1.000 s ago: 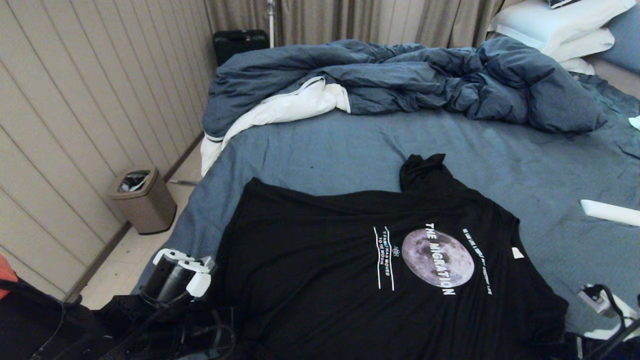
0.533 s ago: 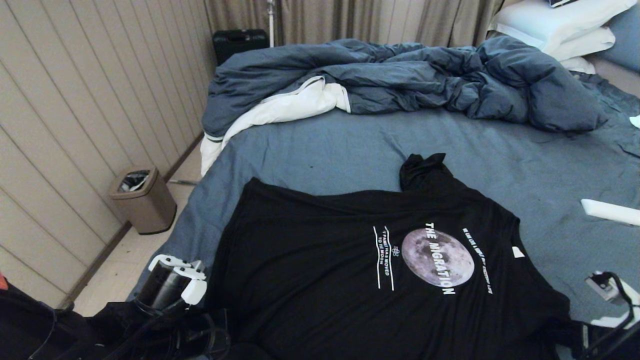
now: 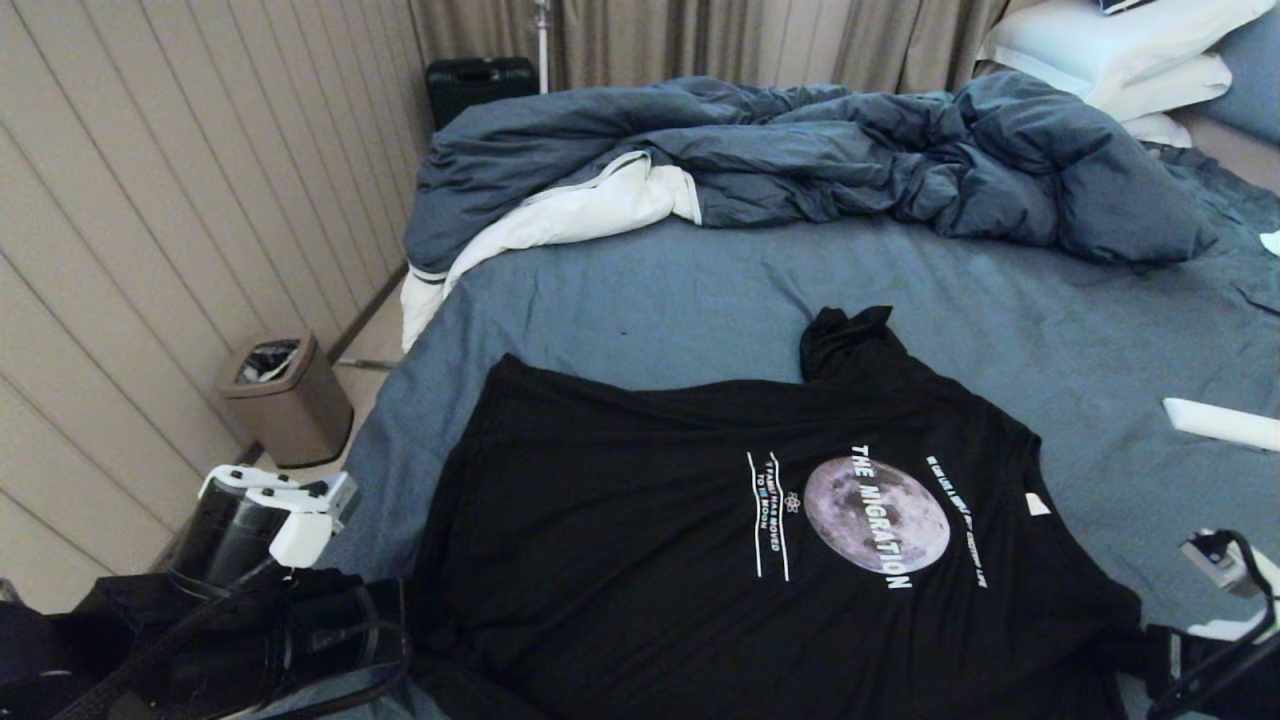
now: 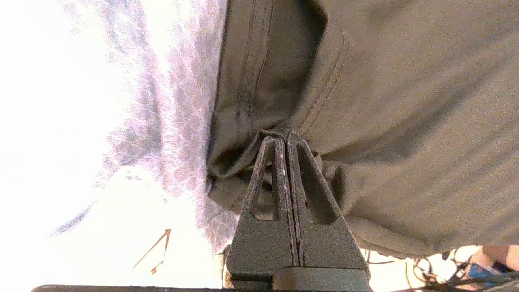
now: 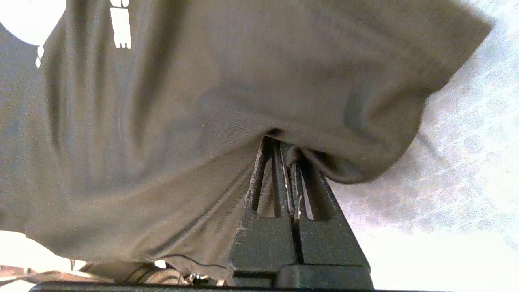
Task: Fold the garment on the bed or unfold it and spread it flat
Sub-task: Fold the black T-shirt
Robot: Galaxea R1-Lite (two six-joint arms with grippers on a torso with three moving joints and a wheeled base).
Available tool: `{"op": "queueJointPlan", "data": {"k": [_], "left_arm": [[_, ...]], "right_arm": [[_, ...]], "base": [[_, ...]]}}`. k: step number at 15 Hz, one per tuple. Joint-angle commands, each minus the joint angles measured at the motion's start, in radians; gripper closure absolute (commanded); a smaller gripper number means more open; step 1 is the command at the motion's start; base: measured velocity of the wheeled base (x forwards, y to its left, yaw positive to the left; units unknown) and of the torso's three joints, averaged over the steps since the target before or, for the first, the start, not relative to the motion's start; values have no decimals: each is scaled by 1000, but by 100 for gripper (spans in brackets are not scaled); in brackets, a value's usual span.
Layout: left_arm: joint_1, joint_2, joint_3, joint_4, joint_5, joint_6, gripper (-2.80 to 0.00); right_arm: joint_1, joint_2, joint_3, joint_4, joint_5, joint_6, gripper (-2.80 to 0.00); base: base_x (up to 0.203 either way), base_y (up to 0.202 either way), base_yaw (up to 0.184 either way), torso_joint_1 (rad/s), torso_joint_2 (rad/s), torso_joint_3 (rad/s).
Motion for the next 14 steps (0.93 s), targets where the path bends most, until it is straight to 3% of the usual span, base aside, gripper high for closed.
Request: {"op": "queueJointPlan", "data": {"k": [1,7,11,14], "left_arm": [[2,-64,-39,32,-1,-3,0],[2,-69,-83,70,-1,-1,0],[5,-59,-230,169,-1,3,0],[60,-54,-349,255,-10,32,0]], "right_arm": [[0,2,-12,-3,4,4,0],[0,12,-36,-1,2,11,0],[4,-38,-131,8,1,106,0],[12,-74,-272,128,3,138,0]], "base": [[0,0,0,0,0,0],[0,0,0,0,0,0],[0,0,0,0,0,0],[0,0,0,0,0,0]]}}
